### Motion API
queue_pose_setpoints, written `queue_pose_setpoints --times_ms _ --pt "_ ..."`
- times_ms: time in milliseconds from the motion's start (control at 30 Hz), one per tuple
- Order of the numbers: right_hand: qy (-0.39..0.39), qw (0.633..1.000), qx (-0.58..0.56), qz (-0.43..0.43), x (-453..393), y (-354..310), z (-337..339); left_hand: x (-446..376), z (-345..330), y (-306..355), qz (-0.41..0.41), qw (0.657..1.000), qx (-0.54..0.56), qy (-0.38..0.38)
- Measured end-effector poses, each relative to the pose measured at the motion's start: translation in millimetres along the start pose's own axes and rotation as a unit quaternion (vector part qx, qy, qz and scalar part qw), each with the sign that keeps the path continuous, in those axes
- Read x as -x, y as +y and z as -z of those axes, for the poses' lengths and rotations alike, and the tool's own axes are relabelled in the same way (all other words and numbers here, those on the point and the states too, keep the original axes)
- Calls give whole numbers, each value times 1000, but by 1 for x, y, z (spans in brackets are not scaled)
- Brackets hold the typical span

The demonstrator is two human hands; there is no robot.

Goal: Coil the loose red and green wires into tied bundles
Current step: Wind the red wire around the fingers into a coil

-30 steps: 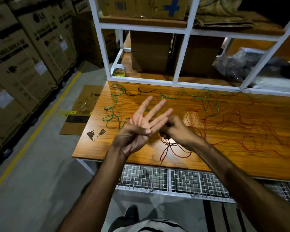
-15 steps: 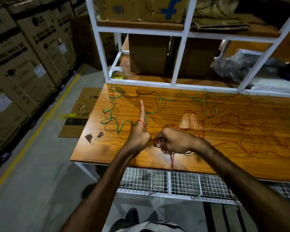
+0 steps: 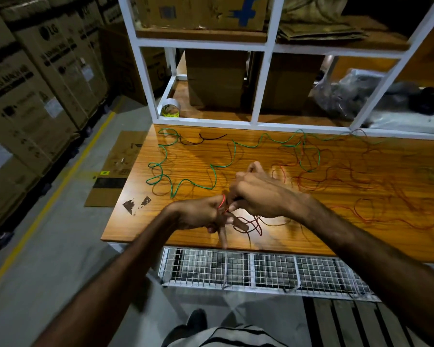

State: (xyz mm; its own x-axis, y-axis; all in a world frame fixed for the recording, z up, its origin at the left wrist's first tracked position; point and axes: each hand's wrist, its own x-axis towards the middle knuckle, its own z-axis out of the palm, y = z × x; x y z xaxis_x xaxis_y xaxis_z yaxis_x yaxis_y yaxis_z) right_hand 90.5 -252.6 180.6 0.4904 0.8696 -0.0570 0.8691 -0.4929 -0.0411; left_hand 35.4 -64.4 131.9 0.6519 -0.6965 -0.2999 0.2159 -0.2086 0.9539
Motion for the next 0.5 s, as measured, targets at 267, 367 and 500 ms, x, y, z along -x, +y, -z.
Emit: queue_pose_setpoints --times_ms 267,367,500 --pt "82 995 50 3 4 3 -12 -6 -2 -19 44 999 -9 4" --pt "122 992 18 -18 11 11 -24 5 0 -22 15 995 79 -58" --pt "209 975 -56 -43 13 3 -40 16 -4 -23 -9 975 205 -85"
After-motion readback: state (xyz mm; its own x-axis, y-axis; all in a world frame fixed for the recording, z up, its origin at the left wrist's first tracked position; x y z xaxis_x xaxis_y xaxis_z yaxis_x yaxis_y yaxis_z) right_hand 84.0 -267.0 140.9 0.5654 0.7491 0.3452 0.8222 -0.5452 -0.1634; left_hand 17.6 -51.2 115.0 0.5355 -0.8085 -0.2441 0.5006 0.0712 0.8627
